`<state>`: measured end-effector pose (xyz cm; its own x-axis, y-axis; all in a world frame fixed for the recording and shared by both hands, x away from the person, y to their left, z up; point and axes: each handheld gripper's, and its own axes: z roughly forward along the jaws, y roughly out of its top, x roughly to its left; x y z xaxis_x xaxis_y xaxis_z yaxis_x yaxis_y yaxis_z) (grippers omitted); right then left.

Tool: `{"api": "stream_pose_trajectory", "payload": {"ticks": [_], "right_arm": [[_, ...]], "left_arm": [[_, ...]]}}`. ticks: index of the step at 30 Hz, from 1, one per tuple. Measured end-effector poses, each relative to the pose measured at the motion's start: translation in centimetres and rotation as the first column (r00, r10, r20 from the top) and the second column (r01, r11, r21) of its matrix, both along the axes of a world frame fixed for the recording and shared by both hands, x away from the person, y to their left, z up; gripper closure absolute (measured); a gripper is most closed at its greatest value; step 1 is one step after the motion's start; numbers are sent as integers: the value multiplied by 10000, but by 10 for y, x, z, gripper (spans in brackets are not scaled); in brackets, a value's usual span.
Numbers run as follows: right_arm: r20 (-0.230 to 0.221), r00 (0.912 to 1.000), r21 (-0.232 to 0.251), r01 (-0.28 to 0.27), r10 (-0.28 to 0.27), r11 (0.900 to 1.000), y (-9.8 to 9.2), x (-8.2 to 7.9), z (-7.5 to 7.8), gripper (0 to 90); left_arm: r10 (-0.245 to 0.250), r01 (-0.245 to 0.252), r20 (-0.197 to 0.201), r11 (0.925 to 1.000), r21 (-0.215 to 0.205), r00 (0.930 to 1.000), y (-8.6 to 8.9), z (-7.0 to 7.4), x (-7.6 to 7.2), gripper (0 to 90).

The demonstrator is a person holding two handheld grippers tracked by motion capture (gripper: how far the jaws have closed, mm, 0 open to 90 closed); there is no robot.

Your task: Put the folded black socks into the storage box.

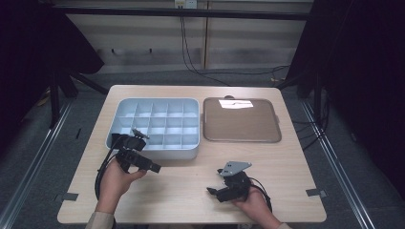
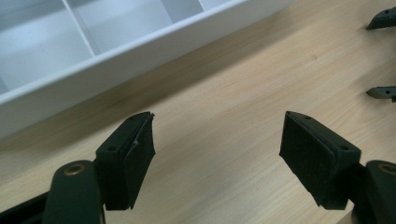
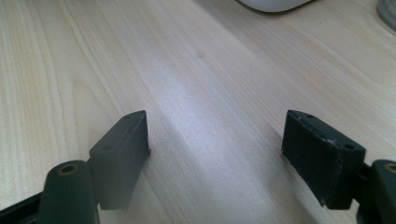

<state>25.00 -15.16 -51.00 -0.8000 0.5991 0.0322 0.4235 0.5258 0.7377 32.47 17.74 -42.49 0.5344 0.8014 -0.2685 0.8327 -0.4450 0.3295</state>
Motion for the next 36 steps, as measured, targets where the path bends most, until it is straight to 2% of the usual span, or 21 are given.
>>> {"api": "stream_pose_trajectory", "payload": {"ticks": [9, 16, 24, 36], "right_arm": [[1, 10000, 6, 0, 0, 10000, 0, 0, 0, 227], [10, 10000, 13, 4, -4, 10000, 0, 0, 0, 227], [9, 10000, 21, 2, -2, 10000, 0, 0, 0, 228], [6, 10000, 22, -3, 3, 10000, 0, 0, 0, 227]], "left_arm": [[-35, 35, -78, 10000, -94, 10000, -2, -8, -4, 257], [-259, 258, -138, 9996, -69, 9996, -5, -17, -9, 256], [-534, 535, 138, 9986, -24, 9985, -17, -26, -16, 261], [-1064, 1063, 168, 9943, 93, 9942, -36, -40, -23, 259]]}}
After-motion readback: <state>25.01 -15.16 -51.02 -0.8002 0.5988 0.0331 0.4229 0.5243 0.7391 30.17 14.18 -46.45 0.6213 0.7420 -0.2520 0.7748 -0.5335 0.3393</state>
